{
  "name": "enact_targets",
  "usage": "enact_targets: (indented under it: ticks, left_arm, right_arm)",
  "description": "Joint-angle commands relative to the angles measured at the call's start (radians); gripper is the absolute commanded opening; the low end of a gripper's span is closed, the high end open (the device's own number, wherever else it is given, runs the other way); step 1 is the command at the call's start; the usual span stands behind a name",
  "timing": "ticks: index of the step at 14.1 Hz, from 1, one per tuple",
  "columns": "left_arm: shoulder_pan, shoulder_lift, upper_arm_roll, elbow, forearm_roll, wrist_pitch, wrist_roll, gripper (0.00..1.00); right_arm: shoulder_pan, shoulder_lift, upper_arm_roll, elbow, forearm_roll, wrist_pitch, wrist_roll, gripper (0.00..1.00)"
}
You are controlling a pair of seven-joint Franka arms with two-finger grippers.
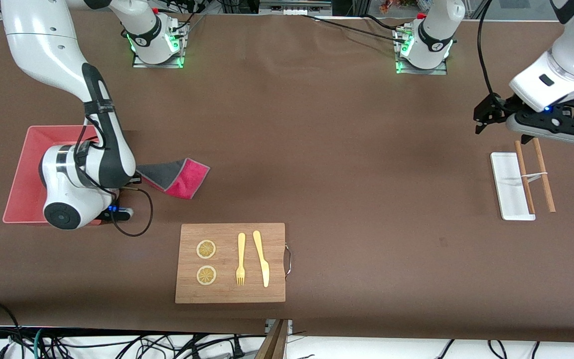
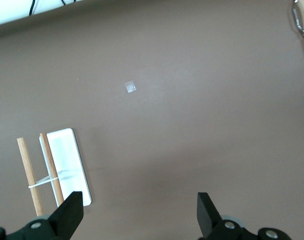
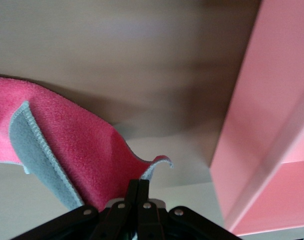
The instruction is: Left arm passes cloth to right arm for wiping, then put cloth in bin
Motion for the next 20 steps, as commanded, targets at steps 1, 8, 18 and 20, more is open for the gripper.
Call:
enact_targets:
  ticks: [1, 8, 18, 20]
  left_arm:
    - [0.005, -0.010, -0.012, -0.012, -0.015, -0.002, -0.031, 1.00]
    - [0.022, -0.008, -0.009, -0.011, -0.015, -0.059, -0.027, 1.00]
    - [0.017, -0.007, -0.018, 0.003, -0.013, -0.062, -0.021, 1.00]
    - [0.017, -0.007, -0.018, 0.003, -0.013, -0.063, -0.019, 1.00]
  right_arm:
    - [0.004, -0.012, 0.009, -0.014, -0.031, 0.031, -0.002, 0.00]
    - [0.022, 0.011, 0.116, -0.008, 0.052, 0.155, 0.197, 0.00]
    - [0.076, 0.053, 0.266, 0.006, 0.141, 0.353, 0.532, 0.00]
    - [0.096, 0.066, 0.295, 0.035, 0.194, 0.371, 0.616, 0.00]
